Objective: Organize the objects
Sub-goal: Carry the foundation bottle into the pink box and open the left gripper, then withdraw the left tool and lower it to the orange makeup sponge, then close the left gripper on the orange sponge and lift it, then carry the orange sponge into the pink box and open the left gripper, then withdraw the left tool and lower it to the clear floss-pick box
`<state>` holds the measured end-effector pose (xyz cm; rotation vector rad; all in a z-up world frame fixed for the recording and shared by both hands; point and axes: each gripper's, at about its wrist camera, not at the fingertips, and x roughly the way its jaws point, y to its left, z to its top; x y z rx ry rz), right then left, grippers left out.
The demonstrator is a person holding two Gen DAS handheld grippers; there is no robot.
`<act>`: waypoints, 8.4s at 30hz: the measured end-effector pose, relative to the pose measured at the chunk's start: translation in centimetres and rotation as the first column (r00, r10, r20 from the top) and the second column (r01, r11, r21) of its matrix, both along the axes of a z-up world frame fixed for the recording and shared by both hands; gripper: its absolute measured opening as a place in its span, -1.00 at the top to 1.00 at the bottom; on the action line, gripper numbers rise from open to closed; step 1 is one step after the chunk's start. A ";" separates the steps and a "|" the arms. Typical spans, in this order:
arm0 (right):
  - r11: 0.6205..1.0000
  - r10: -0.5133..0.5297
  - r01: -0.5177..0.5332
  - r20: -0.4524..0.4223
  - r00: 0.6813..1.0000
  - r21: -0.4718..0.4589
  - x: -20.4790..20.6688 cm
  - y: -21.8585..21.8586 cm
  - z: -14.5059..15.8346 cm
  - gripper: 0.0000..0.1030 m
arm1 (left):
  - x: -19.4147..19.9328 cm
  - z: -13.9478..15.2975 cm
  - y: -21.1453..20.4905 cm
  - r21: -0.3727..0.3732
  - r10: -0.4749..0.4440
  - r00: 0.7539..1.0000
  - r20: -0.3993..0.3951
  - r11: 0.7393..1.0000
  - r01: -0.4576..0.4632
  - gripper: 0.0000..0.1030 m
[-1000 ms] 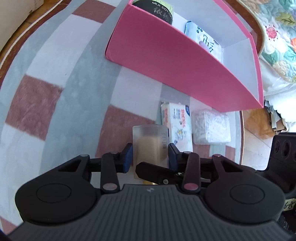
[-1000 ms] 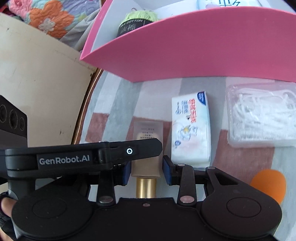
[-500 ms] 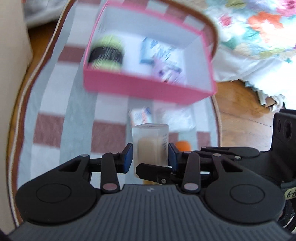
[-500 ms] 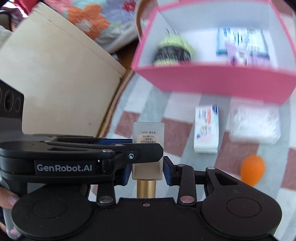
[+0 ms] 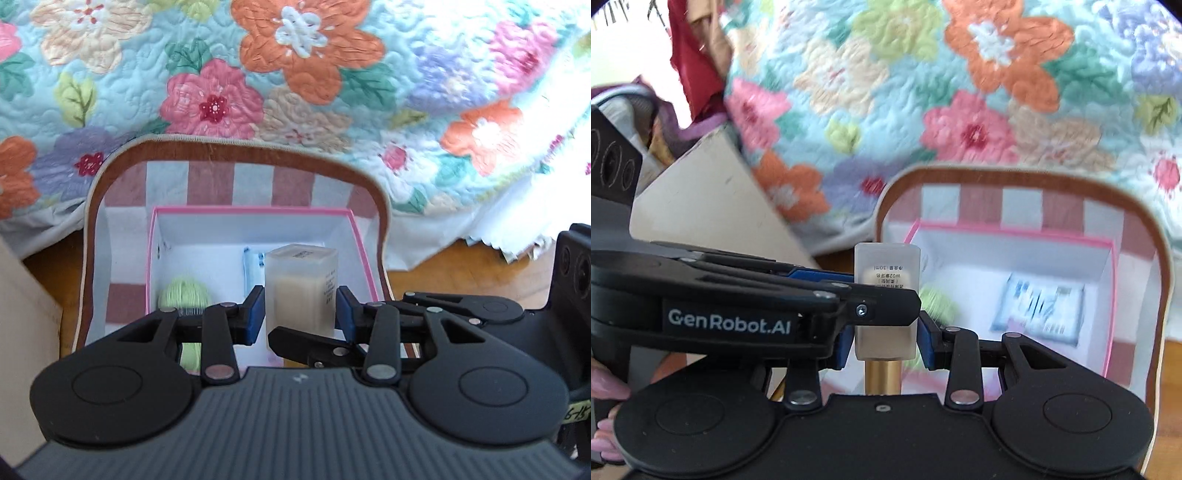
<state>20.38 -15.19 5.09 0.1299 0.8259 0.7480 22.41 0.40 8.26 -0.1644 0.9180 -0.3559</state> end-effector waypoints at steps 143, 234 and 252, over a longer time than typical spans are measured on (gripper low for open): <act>0.932 0.216 -0.209 -0.009 0.976 -0.295 -9.9 -4.6 -3.9 0.17 | -12.9 -7.6 -0.5 -0.151 -0.155 0.984 -0.092 0.979 0.140 0.48; 0.988 0.029 -0.052 -0.158 0.987 -0.144 1.4 -6.2 -2.8 -0.05 | -2.6 -2.2 -0.1 0.034 -0.102 0.987 -0.123 0.994 0.107 0.01; 0.980 0.140 -0.137 0.009 0.990 -0.143 -6.7 -11.9 -5.5 -0.22 | -8.5 -6.9 -3.0 0.009 -0.136 0.985 -0.110 0.990 0.138 -0.04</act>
